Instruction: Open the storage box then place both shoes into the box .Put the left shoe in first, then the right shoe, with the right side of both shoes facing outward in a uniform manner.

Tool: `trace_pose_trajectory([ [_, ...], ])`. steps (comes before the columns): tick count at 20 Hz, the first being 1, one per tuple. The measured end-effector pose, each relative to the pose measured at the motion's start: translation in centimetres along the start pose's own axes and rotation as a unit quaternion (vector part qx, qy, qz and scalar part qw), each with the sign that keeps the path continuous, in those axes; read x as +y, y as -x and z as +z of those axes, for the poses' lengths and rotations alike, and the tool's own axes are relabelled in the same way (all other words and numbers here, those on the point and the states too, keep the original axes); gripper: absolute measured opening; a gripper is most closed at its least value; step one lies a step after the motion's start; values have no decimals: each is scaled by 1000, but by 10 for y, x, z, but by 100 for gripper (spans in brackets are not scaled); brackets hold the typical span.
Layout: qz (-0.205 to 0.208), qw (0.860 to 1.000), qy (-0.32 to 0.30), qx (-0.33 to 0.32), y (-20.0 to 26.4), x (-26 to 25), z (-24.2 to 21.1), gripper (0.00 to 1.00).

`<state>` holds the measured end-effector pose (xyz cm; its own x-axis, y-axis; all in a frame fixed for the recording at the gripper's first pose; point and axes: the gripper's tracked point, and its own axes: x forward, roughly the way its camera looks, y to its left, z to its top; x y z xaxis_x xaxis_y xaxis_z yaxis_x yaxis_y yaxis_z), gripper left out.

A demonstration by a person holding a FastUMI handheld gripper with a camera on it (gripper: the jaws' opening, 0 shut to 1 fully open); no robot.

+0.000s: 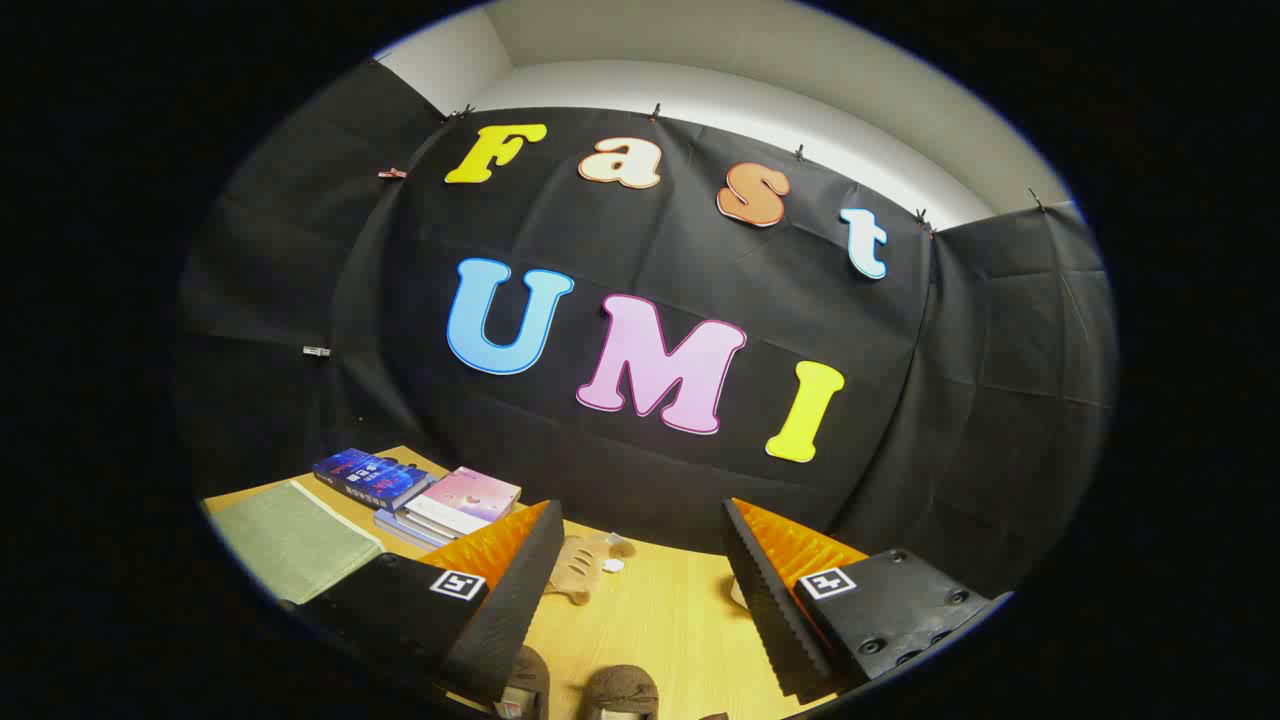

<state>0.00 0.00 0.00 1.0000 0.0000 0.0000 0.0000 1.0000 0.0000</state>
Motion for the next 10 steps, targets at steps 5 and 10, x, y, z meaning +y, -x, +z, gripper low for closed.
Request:
trace_pose_trajectory([
  [5, 3, 1000, -3, 1, 1, 2, 0, 98],
  [10, 6, 1000, -4, 0, 2, 4, 0, 98],
])
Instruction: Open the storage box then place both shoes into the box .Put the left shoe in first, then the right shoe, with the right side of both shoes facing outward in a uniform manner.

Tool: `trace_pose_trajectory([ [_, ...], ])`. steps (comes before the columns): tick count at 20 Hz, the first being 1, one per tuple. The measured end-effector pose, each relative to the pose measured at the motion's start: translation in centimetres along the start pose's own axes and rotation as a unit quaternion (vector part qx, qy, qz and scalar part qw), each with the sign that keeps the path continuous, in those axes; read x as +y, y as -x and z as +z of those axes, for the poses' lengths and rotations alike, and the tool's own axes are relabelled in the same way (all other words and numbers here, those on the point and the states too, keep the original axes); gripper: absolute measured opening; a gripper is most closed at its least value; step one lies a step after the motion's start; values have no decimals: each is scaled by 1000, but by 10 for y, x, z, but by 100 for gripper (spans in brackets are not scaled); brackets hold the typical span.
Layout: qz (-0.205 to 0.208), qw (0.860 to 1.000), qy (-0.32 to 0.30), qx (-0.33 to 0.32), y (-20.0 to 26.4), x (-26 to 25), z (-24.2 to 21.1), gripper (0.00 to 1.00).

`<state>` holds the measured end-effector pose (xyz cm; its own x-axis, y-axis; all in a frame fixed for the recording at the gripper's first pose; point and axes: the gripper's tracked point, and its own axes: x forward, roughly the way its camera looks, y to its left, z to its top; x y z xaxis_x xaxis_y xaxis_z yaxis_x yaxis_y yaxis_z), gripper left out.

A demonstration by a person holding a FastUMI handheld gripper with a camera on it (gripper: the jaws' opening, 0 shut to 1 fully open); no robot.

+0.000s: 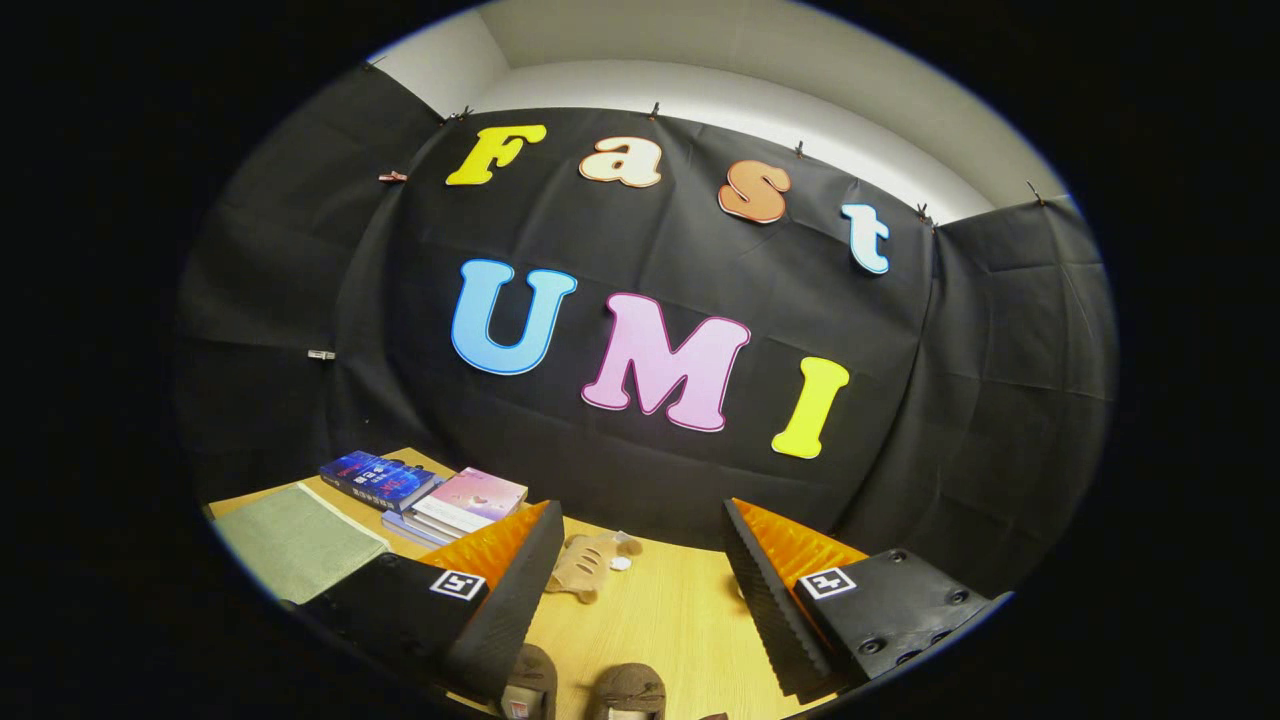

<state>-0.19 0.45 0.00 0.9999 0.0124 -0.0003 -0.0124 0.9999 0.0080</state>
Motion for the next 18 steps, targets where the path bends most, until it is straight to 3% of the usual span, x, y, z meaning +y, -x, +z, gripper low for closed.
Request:
trace_pose_trajectory([
  [18, -4, 1000, 12, 15, -5, 0, -9, 98],
])
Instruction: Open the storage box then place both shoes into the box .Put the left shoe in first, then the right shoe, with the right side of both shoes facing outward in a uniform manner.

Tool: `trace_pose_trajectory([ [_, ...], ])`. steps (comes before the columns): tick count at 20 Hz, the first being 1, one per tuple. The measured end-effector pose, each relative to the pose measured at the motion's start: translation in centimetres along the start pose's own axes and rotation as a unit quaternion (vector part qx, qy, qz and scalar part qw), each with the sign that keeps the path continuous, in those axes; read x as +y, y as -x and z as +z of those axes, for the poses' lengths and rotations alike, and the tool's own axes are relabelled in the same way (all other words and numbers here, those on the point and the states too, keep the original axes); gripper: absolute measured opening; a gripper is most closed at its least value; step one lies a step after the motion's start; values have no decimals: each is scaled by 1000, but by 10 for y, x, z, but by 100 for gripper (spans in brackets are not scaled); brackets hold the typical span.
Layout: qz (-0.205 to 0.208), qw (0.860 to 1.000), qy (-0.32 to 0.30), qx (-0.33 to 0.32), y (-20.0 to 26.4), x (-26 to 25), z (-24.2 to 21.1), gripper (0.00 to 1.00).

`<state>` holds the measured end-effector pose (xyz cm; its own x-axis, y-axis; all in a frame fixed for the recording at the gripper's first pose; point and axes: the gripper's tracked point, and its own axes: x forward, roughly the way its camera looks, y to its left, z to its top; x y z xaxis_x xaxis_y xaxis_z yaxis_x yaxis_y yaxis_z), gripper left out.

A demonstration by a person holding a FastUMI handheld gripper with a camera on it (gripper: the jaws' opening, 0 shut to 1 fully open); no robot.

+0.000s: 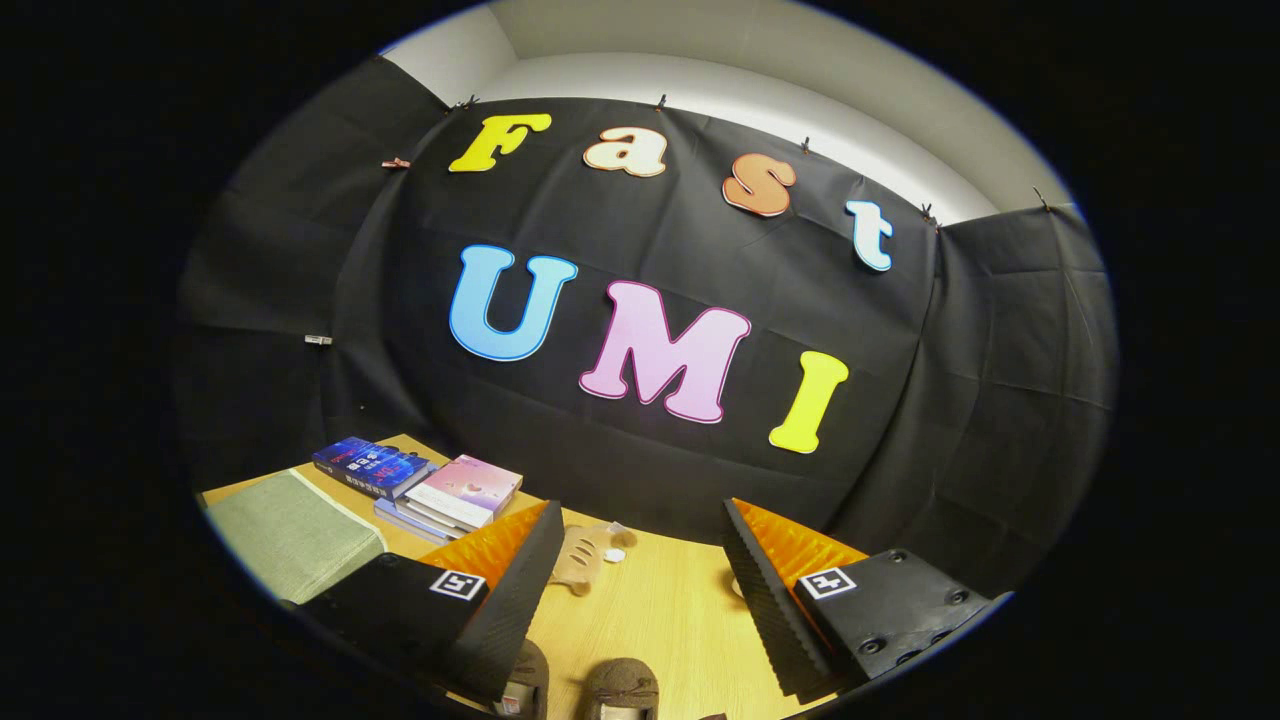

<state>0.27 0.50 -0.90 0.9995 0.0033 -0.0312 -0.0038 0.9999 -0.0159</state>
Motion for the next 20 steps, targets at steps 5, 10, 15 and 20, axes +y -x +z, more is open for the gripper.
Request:
trace_pose_trajectory([
  [5, -2, 1000, 0, 1, -1, -1, -1, 98],
  [10, -1, 1000, 0, 4, -1, 1, -4, 98],
  [15, -2, 1000, 0, 5, -1, 1, -4, 98],
  [20, -3, 1000, 0, 6, -1, 0, -5, 98],
])
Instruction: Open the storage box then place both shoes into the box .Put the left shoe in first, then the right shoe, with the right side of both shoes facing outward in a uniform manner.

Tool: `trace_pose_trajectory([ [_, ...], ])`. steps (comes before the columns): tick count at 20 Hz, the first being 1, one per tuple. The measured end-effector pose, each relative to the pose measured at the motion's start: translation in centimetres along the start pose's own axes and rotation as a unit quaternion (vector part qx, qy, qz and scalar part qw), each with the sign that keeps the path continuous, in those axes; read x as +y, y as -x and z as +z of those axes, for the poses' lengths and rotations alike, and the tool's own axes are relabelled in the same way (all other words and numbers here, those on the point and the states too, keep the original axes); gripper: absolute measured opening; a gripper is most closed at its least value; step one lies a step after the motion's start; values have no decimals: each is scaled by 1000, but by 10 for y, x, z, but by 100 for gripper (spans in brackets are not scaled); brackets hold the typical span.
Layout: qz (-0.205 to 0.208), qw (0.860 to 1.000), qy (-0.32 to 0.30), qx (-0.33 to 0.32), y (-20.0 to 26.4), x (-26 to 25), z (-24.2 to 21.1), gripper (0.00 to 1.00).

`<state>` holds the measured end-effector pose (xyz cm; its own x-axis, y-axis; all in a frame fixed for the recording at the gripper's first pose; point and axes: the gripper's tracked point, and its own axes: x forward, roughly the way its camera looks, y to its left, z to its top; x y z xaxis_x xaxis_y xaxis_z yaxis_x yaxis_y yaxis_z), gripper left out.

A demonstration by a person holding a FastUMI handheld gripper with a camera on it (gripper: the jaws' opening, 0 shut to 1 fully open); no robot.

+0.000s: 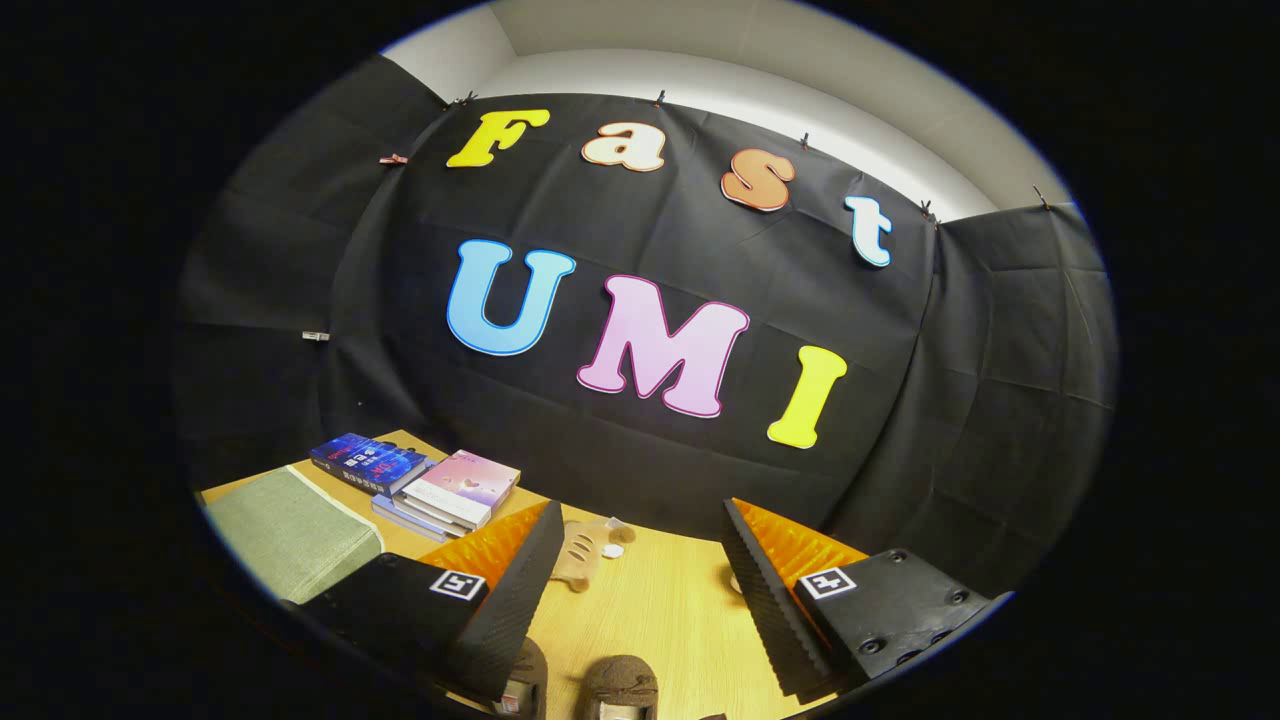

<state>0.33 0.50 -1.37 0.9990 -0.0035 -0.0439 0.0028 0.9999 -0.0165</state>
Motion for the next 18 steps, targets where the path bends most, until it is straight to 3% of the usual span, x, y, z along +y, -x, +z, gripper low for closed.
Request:
trace_pose_trajectory([
  [13, 21, 1000, -12, -4, -2, 15, -3, 97],
  [18, 117, 992, -47, 6, 6, 53, -8, 97],
])
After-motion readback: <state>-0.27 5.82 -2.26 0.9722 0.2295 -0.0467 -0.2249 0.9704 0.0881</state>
